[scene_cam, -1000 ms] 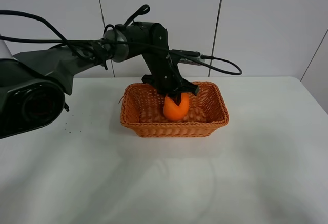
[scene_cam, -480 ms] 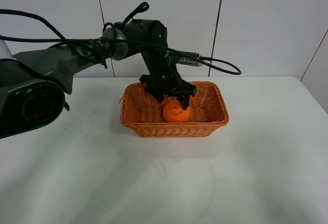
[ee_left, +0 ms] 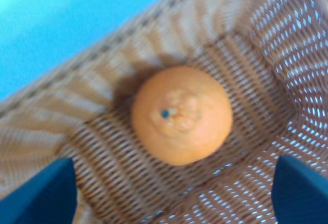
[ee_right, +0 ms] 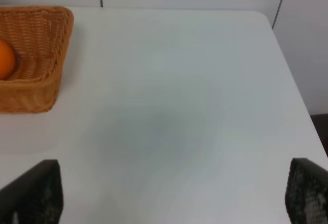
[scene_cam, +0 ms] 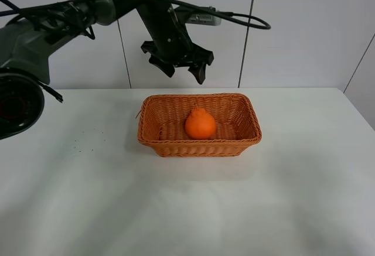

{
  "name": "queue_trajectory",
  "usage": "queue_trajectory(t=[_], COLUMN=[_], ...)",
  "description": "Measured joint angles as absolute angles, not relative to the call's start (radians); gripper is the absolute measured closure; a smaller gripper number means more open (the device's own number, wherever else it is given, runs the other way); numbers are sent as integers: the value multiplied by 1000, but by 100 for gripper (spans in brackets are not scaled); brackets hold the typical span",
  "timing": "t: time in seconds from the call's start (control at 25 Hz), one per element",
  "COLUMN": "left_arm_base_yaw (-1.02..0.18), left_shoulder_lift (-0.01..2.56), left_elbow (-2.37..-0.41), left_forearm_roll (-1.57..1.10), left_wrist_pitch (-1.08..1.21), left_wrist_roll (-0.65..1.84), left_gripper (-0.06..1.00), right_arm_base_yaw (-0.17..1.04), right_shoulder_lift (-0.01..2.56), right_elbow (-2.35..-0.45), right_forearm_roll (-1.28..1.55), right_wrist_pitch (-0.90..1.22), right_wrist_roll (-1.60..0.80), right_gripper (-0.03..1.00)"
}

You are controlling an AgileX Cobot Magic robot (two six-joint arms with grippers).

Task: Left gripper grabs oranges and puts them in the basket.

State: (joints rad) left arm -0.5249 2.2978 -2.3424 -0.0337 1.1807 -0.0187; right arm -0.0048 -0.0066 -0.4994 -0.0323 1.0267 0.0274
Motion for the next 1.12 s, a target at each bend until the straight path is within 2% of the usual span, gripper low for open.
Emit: queue_trajectory(t=[0.32, 0.84, 1.12], left_arm_base_yaw=[-387, -16, 26], left_shoulder_lift=[2298, 2298, 2299], left_elbow=[-2342, -2332, -2251], left_forearm_roll=[-33, -26, -25], left_wrist_pitch=[1184, 1157, 1186], left_wrist_roll=[0, 30, 33], left_gripper=[7, 7, 7], right_arm_base_yaw=[-5, -5, -5], right_shoulder_lift=[-7, -7, -7], right_elbow=[-499, -499, -499], right_forearm_roll=[-32, -32, -32], right_wrist_pitch=[1027, 1027, 1027], right_wrist_roll=[27, 27, 27], right_gripper=[27, 27, 27])
